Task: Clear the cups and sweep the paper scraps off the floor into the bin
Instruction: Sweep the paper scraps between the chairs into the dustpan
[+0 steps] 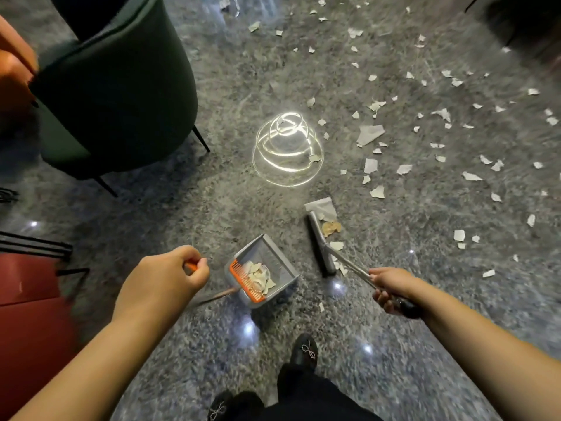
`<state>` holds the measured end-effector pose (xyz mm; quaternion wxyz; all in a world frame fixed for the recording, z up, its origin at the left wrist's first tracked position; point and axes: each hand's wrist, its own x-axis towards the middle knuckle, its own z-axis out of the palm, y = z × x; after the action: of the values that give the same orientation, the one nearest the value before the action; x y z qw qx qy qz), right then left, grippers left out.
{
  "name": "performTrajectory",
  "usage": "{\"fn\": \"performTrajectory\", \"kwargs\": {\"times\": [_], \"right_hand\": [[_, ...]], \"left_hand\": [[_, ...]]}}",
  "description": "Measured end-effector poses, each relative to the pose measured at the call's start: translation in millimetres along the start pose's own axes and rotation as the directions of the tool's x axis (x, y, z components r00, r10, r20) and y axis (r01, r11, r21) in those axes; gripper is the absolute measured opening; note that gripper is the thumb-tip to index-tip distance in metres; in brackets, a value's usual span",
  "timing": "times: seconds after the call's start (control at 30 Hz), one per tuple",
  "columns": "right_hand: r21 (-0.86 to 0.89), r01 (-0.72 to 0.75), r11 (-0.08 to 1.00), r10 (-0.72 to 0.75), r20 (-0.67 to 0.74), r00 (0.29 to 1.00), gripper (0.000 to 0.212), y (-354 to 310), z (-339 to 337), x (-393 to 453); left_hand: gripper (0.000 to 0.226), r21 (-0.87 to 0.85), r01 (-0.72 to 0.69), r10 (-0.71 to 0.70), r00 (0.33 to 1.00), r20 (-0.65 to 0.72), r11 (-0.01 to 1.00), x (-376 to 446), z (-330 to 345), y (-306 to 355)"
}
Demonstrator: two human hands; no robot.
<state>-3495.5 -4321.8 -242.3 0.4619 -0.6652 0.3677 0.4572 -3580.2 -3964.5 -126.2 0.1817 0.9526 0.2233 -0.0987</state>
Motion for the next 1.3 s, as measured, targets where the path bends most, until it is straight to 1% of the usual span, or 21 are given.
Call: {"fn": "performTrajectory", "kwargs": {"times": [0.13,0.3,0.4,0.57,0.63,0.73,0.8,0.83,0.9,0.97,1.03,1.17,1.3], "right_hand": [[0.027,0.008,1.000,-0.007,-0.039,0.999,0.040,-16.1,-29.3,16.3],[0.115,0.038,0.993,-0.035,-0.027,0.999,0.037,-29.1,-46.6,9.0],[0.134,0.063,0.989,-0.060,-0.027,0.998,0.037,-30.0,-44.2,-4.3],[0.088,0.067,0.994,-0.065,-0.027,0.998,0.038,-22.3,-30.4,-25.0],[0.107,0.052,0.993,-0.050,-0.021,0.999,0.035,-15.4,-23.1,-32.3],[0.187,-0.001,0.982,0.005,-0.020,1.000,0.033,0.4,-8.4,-37.2],[0.236,-0.039,0.971,0.044,-0.015,0.999,0.035,13.0,5.6,-39.4],[0.289,-0.064,0.955,0.073,-0.022,0.997,0.035,20.0,15.0,-41.6],[0.360,-0.092,0.929,0.107,-0.020,0.994,0.037,29.6,29.6,-47.7],[0.461,-0.112,0.880,0.141,-0.030,0.990,0.035,35.6,50.0,-57.4],[0.550,-0.093,0.830,0.150,-0.059,0.987,0.030,38.7,73.2,-68.4],[0.672,-0.039,0.740,0.173,-0.133,0.976,0.023,47.0,107.1,-82.8],[0.774,0.006,0.634,0.218,-0.186,0.958,0.026,65.0,129.7,-91.8]], "left_hand": [[0.013,-0.010,-0.032,0.032,0.999,-0.018,0.999,15.5,1.7,23.7],[0.012,0.017,-0.066,0.066,0.997,-0.026,0.998,36.6,-0.4,43.5],[0.011,0.035,-0.082,0.082,0.997,-0.014,0.996,52.2,-4.0,54.0],[0.011,0.083,-0.160,0.159,0.987,0.018,0.984,87.8,-11.1,71.4],[0.010,0.102,-0.201,0.198,0.980,0.033,0.974,103.0,-12.8,79.4],[0.011,0.141,-0.280,0.274,0.960,0.062,0.950,126.1,-12.3,90.1],[0.011,0.145,-0.340,0.328,0.939,0.099,0.929,139.9,-12.4,98.2],[0.011,0.150,-0.395,0.376,0.916,0.139,0.907,148.4,-12.2,101.6],[0.011,0.153,-0.443,0.419,0.892,0.168,0.883,154.7,-11.9,103.0],[0.011,0.154,-0.514,0.475,0.849,0.230,0.844,163.3,-13.0,109.5],[0.010,0.167,-0.561,0.505,0.815,0.284,0.811,174.3,-13.2,117.5],[0.009,0.163,-0.656,0.566,0.731,0.382,0.737,182.8,-8.4,133.7],[0.008,0.132,-0.710,0.609,0.672,0.421,0.691,174.0,-8.1,141.6]]}}
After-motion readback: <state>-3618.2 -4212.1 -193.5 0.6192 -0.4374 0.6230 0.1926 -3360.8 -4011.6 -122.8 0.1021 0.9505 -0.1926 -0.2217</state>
